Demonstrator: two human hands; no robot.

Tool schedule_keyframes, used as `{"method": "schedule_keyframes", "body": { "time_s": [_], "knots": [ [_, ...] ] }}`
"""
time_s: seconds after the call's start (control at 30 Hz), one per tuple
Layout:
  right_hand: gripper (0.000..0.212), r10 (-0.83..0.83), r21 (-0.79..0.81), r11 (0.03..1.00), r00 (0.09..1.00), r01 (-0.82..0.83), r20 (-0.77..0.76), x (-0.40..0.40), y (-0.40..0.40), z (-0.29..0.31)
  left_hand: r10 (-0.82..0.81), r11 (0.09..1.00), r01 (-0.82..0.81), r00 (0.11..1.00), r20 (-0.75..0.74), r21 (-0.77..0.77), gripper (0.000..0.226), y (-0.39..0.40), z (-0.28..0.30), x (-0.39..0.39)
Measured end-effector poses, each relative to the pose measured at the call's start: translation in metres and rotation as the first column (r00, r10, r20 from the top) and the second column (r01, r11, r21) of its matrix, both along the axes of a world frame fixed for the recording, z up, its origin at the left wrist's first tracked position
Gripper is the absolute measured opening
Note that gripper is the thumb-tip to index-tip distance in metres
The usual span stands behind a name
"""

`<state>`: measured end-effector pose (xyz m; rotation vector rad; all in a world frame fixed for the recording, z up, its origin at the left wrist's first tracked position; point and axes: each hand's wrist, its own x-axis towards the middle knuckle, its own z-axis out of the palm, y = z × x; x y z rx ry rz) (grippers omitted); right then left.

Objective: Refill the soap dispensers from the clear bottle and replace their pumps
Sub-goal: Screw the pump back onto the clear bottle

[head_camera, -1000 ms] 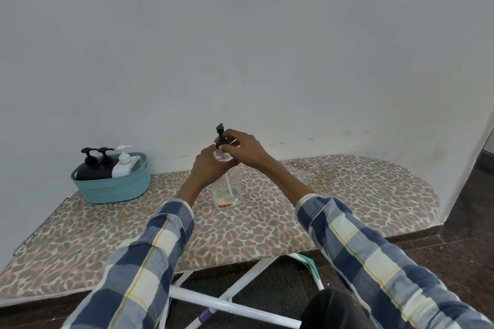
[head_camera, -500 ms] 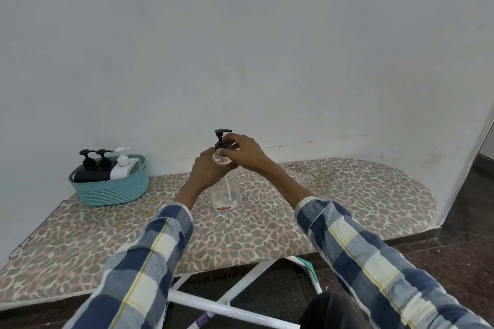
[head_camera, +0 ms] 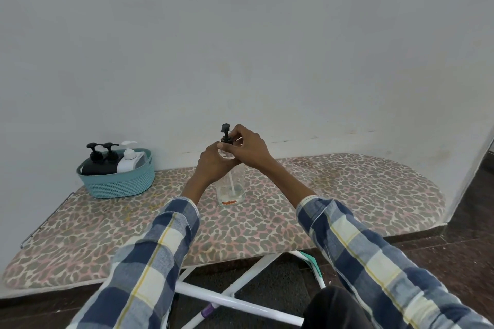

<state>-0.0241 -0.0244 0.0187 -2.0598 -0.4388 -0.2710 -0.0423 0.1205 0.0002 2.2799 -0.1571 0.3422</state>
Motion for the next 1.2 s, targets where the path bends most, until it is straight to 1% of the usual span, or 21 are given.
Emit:
{"method": "schedule_keyframes", "body": {
  "time_s": [0.07, 0.17, 0.23, 0.43, 0.5, 0.57, 0.63, 0.7, 0.8, 0.93, 1.03, 1.2],
  "knots": [
    [0.027, -0.02, -0.015, 1.0, 1.0, 0.02, 0.022, -0.001, 0.005, 0.0, 0.006, 1.0, -0.006, 1.0, 0.0, -0.025, 0.051, 0.003, -0.001, -0.001],
    [0.023, 0.055, -0.002, 0.998, 0.998, -0.055, 0.008, -0.002, 0.003, 0.002, 0.0, 0.999, 0.001, 1.0, 0.003, -0.035, 0.061, 0.004, 0.0, -0.002],
    [0.018, 0.072, -0.02, 0.997, 0.997, -0.072, 0.008, -0.002, -0.001, 0.003, -0.017, 1.0, 0.018, 1.0, 0.018, -0.025, 0.062, 0.003, 0.0, -0.001],
    [0.024, -0.069, -0.056, 0.996, 0.996, 0.072, 0.05, 0.0, 0.011, -0.001, -0.017, 0.999, 0.019, 0.999, 0.047, -0.035, 0.048, 0.002, -0.002, 0.0],
    [0.027, -0.087, -0.065, 0.994, 0.994, 0.091, 0.063, -0.001, 0.014, -0.001, -0.006, 0.999, 0.008, 0.999, 0.034, -0.038, 0.044, 0.004, -0.003, 0.0],
    [0.029, -0.075, -0.065, 0.995, 0.995, 0.079, 0.058, -0.002, 0.013, 0.0, -0.003, 0.999, 0.004, 1.0, 0.024, -0.043, 0.044, 0.005, -0.003, 0.001],
    [0.027, -0.028, -0.048, 0.998, 0.998, 0.03, 0.048, -0.003, 0.009, 0.0, -0.012, 0.999, 0.013, 1.0, 0.025, -0.037, 0.048, 0.005, -0.003, 0.001],
    [0.023, 0.036, -0.029, 0.999, 0.998, -0.035, 0.057, -0.005, 0.003, 0.0, -0.025, 0.999, 0.026, 0.999, 0.038, -0.018, 0.048, 0.004, -0.003, 0.002],
    [0.026, 0.079, 0.01, 0.997, 0.995, -0.08, 0.054, -0.006, 0.0, -0.001, -0.025, 1.0, 0.025, 0.999, 0.047, -0.016, 0.045, 0.003, -0.002, 0.003],
    [0.022, 0.072, 0.133, 0.989, 0.997, -0.071, -0.006, -0.005, 0.002, -0.002, -0.013, 1.0, 0.014, 0.999, 0.045, -0.024, 0.047, 0.003, -0.005, 0.003],
    [0.02, 0.054, 0.125, 0.991, 0.999, -0.053, -0.005, -0.003, 0.006, -0.001, 0.038, 0.998, -0.037, 0.999, 0.005, -0.044, 0.064, 0.002, -0.006, 0.002],
    [0.019, 0.0, 0.082, 0.997, 1.0, 0.001, -0.008, 0.001, 0.01, -0.003, 0.109, 0.994, -0.109, 0.994, 0.006, -0.006, 0.06, 0.001, -0.012, 0.007]
  ]
}}
